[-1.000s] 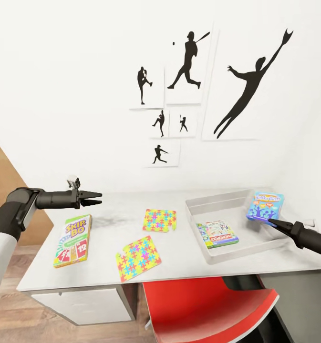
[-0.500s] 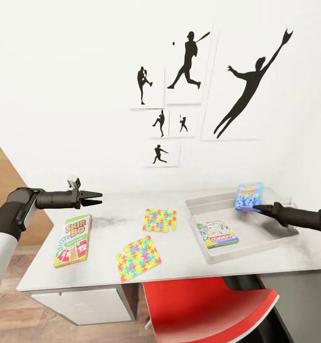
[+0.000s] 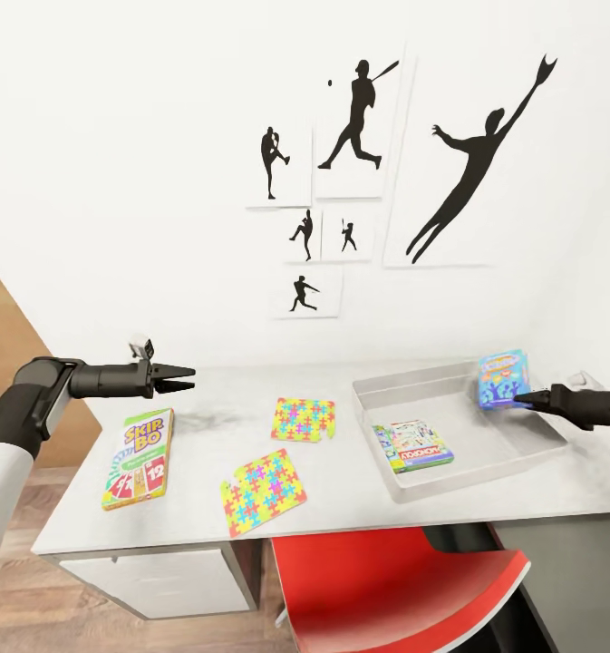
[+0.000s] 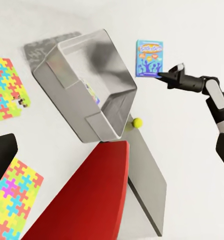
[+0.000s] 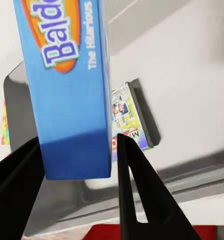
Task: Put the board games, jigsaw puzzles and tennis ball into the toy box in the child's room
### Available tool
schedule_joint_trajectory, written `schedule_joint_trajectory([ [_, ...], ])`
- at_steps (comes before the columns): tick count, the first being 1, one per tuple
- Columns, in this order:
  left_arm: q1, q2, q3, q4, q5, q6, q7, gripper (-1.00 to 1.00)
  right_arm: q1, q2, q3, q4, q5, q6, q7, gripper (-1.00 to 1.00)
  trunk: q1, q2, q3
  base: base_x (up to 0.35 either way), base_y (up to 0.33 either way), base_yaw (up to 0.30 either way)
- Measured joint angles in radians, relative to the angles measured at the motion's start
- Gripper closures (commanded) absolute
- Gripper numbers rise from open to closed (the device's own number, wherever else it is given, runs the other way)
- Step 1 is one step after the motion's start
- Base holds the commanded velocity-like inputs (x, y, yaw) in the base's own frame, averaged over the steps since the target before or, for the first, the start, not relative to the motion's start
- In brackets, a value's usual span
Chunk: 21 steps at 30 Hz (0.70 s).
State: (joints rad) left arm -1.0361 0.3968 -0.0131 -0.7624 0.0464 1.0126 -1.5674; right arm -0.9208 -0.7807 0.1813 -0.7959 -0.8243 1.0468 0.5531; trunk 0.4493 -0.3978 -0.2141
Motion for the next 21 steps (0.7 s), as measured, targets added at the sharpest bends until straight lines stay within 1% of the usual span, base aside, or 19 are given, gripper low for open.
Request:
schedule_joint_trajectory([
  [2,0.000,-0.002,0.000,0.000,-0.001,0.000,0.000,-1.00,0.000,-0.009,0.034,-0.004,-0.003,0.000,0.018,1.00,0.000,0.000,0.000,0.000,0.000,0.000],
  [5,0.000,-0.006,0.000,0.000,-0.001,0.000,0.000,-1.00,0.000,-0.011,0.066,-0.009,-0.002,0.000,0.030,1.00,0.000,0.000,0.000,0.000,0.000,0.000],
  [8,0.000,-0.007,0.001,0.000,-0.001,0.000,0.000,-1.00,-0.001,-0.005,0.083,-0.011,-0.002,0.000,0.033,1.00,0.000,0.000,0.000,0.000,0.000,0.000],
  [14,0.000,-0.009,0.001,0.000,-0.001,0.000,0.000,-1.00,-0.001,-0.004,0.101,-0.024,-0.003,0.000,0.034,1.00,0.000,0.000,0.000,0.000,0.000,0.000],
  [18,0.000,-0.010,0.001,0.000,-0.001,0.000,0.000,-1.00,0.000,-0.001,0.161,-0.043,-0.001,0.000,0.035,1.00,0.000,0.000,0.000,0.000,0.000,0.000],
  [21,0.000,-0.010,0.000,0.000,-0.001,0.000,0.000,-1.00,-0.001,0.004,0.177,-0.045,-0.003,0.000,0.036,1.00,0.000,0.000,0.000,0.000,0.000,0.000],
])
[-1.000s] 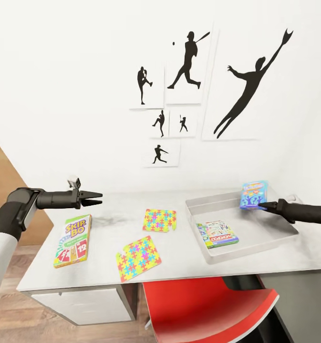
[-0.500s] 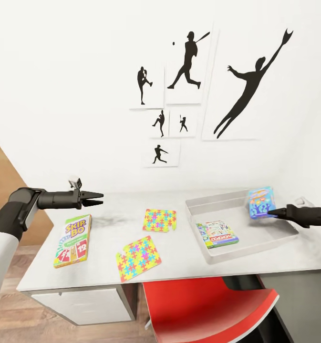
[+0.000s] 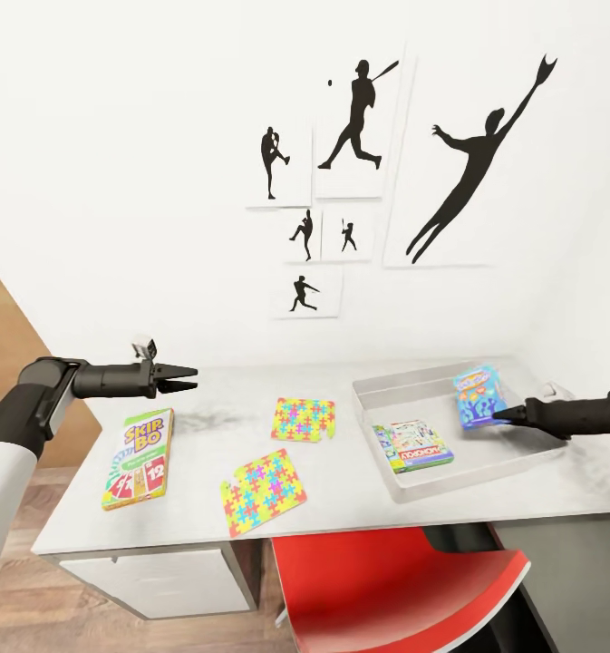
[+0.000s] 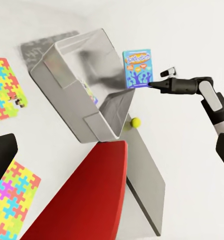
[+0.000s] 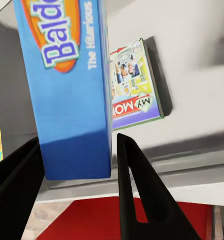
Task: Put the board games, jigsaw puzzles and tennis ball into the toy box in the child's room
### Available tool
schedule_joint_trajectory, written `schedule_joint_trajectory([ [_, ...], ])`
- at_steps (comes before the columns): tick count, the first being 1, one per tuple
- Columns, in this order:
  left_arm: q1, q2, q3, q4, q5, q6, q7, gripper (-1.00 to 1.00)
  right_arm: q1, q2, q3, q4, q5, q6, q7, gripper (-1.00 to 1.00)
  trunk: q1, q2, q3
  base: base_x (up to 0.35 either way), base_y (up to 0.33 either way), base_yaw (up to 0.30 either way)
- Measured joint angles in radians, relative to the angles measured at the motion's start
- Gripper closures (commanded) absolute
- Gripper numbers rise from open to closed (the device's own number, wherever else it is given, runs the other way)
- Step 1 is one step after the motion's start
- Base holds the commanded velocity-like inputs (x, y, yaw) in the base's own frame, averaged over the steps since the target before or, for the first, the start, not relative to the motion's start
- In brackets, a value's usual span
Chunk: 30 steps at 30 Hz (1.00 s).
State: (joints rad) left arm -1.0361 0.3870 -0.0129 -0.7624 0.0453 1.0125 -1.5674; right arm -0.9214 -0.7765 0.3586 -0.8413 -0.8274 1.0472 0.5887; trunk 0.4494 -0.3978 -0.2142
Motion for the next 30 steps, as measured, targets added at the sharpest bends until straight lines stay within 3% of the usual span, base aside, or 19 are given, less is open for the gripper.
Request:
schedule_joint_trajectory([
  [10,0.000,0.001,0.000,0.000,0.001,0.000,0.000,-1.00,-0.001,0.025,0.008,0.000,0.003,0.000,0.000,1.00,0.000,0.000,-0.012,0.000,0.000,0.000],
  [30,0.000,0.002,0.002,0.000,0.002,0.000,0.000,-1.00,-0.023,0.017,0.012,0.002,0.004,0.000,-0.001,1.00,0.000,0.000,-0.043,0.000,0.000,0.000],
])
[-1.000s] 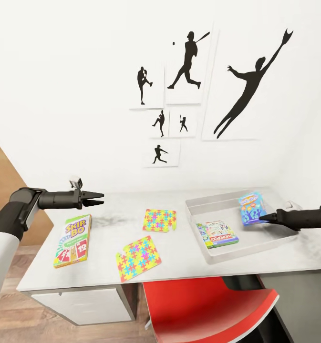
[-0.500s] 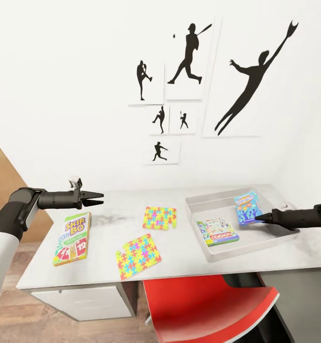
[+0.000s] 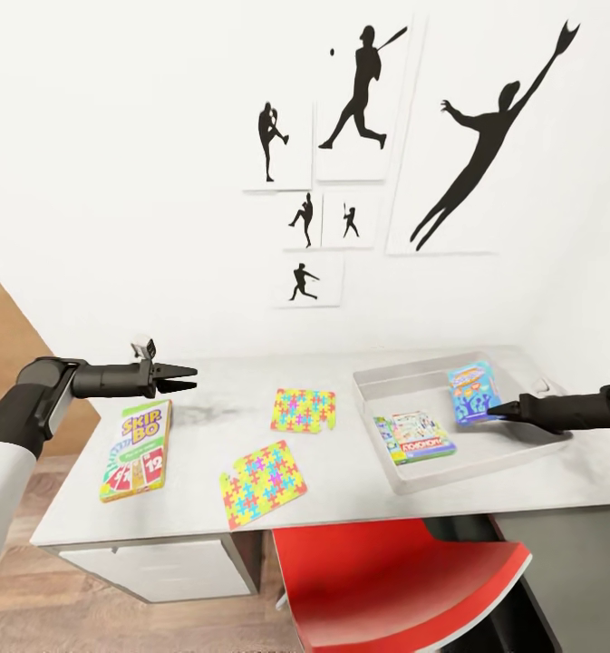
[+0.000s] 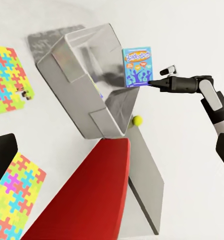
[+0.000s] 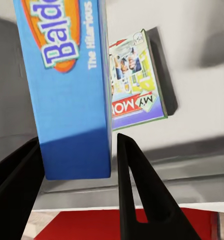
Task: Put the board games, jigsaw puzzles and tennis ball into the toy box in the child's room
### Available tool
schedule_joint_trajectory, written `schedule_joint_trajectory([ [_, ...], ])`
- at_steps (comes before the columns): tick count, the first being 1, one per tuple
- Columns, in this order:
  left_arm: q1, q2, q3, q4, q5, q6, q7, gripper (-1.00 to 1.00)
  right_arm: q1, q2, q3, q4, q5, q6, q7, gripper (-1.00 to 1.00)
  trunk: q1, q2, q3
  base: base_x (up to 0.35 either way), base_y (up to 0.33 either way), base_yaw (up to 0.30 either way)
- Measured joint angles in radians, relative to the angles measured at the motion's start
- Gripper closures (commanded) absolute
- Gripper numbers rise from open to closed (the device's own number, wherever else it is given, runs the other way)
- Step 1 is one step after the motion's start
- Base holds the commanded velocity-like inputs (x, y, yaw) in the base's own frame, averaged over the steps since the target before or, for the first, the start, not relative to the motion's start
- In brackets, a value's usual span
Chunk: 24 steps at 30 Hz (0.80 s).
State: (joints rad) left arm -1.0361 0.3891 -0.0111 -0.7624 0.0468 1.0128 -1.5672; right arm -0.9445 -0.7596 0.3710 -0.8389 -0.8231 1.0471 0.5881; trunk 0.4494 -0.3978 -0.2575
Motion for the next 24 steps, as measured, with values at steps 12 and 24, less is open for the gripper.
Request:
schedule_joint_trajectory([
  [12,0.000,0.004,0.003,0.000,0.003,0.001,0.000,-1.00,0.000,-0.009,0.001,0.015,0.001,0.000,-0.002,1.00,0.000,0.000,-0.003,0.000,0.000,0.000],
  [24,0.000,0.002,0.005,-0.002,0.007,0.003,0.000,-1.00,-0.017,-0.007,0.000,0.049,0.025,0.000,-0.004,1.00,0.000,0.000,-0.020,0.000,0.000,0.000],
])
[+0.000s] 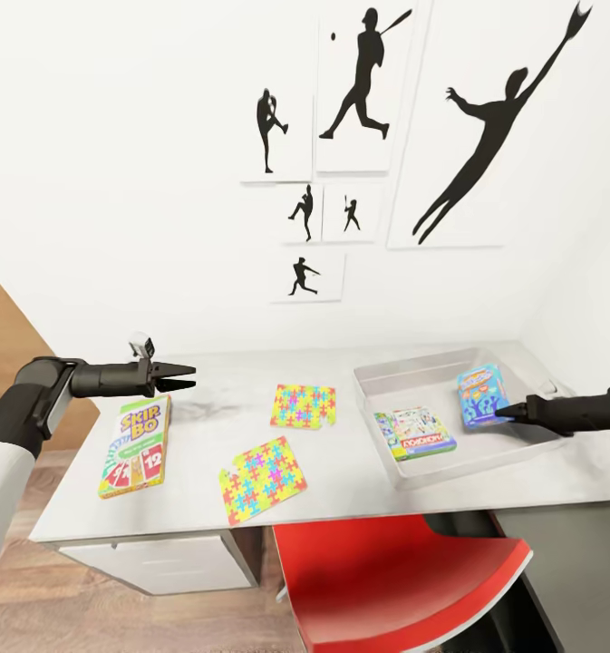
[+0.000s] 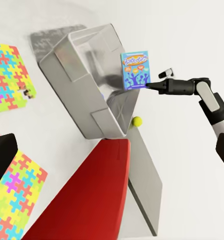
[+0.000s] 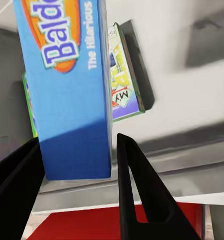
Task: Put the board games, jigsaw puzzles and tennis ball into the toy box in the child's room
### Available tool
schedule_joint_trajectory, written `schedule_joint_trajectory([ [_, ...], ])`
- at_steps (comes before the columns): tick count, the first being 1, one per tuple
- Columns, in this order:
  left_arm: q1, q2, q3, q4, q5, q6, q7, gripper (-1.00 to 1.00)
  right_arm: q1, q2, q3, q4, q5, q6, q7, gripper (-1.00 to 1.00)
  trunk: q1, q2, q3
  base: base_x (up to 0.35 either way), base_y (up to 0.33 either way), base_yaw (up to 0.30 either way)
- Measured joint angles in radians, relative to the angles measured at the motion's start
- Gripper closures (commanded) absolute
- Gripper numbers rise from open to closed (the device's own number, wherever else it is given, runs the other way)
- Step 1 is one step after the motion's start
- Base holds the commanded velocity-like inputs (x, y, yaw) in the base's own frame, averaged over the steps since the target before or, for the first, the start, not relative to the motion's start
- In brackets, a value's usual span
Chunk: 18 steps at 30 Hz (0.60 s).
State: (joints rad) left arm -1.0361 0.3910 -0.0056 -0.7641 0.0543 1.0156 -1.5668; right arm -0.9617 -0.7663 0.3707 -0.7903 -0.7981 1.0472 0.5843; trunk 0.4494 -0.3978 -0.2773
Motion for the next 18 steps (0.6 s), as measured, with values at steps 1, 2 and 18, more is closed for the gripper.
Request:
schedule_joint_trajectory([
  [1,0.000,0.001,0.000,-0.001,0.000,0.000,0.000,-1.00,-0.004,0.000,0.000,0.001,0.001,0.000,0.000,1.00,0.000,0.000,-0.002,0.000,0.000,0.000],
  [2,0.000,0.001,0.000,-0.004,0.001,0.000,0.000,-1.00,-0.006,0.001,0.000,0.002,0.002,0.000,0.000,1.00,0.000,0.000,-0.003,0.000,0.000,0.000],
  [18,0.000,0.002,0.003,-0.072,0.022,0.008,0.000,-1.00,-0.011,-0.003,0.001,0.003,0.005,0.000,-0.001,1.00,0.000,0.000,-0.017,0.000,0.000,0.000],
])
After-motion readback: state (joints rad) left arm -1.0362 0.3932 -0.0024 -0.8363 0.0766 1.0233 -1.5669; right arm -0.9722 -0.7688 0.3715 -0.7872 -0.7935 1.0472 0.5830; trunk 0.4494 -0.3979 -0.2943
